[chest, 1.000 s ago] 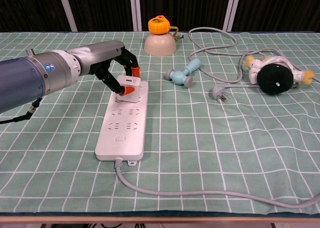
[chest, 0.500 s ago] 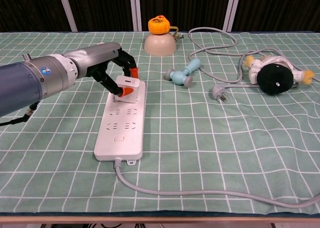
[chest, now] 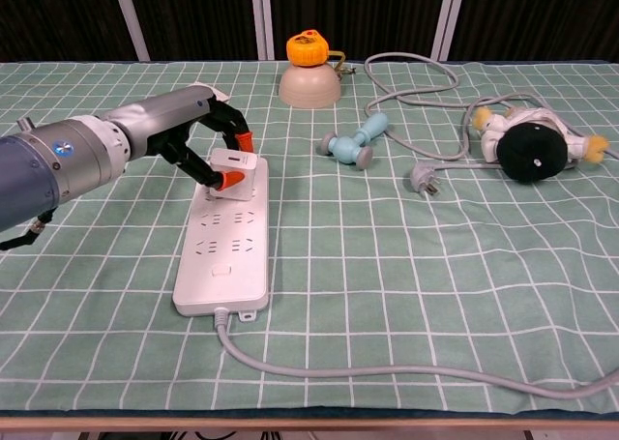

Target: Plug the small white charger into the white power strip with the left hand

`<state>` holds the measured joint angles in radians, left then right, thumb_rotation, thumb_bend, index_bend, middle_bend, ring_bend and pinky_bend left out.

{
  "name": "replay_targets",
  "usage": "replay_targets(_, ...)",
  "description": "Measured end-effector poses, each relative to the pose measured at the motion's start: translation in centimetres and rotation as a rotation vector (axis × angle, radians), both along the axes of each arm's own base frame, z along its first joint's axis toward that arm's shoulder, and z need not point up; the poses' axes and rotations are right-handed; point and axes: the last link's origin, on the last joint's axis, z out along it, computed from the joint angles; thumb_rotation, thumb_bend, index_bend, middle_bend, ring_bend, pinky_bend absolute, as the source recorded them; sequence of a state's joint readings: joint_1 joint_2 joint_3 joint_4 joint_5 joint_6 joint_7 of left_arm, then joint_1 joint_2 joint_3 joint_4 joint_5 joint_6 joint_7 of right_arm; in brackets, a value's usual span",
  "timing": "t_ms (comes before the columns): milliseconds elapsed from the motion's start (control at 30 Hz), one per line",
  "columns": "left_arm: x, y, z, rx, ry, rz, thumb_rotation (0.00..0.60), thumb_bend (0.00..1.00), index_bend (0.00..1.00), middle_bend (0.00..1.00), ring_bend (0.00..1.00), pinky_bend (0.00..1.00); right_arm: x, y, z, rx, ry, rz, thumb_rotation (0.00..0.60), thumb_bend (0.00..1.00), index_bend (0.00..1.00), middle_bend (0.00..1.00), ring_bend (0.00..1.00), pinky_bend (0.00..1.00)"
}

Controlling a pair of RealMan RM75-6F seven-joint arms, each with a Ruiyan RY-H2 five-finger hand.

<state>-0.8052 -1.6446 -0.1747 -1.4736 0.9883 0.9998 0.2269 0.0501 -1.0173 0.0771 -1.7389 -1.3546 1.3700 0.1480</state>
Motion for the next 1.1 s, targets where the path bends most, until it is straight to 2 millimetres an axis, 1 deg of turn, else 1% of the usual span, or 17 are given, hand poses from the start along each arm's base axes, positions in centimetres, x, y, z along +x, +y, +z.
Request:
replay_targets(367, -0.4, -0.2, 0.1, 0.009, -0.028, -0.011, 0.6, 0.57, 0.66, 0.65, 0.18, 0.11, 0.0, 0.0, 0.0, -0.001, -0.001, 0.002, 0.6, 0.35, 0.0, 0.0, 0.0, 0.0)
replay_targets(600, -1.6, -0.4, 0.2, 0.019, -0.037, 0.005, 0.6, 0.56, 0.65, 0.65, 0.18, 0.11, 0.0, 0.0, 0.0, -0.001, 0.0, 0.004, 0.6, 0.35, 0.0, 0.0, 0.0, 0.0)
replay_targets(767, -2.1, -0.5, 0.2, 0.017, -0.042, 0.015, 0.6, 0.56, 0.65, 0.65, 0.18, 0.11, 0.0, 0.0, 0.0, -0.003, -0.001, 0.005, 0.6, 0.35, 0.0, 0.0, 0.0, 0.0)
replay_targets(1100, -2.2, -0.4, 0.1, 0.022, -0.059, 0.015, 0.6, 0.55, 0.65, 0.65, 0.18, 0.11, 0.1, 0.0, 0.0, -0.003, -0.002, 0.005, 0.6, 0.35, 0.0, 0.0, 0.0, 0.0)
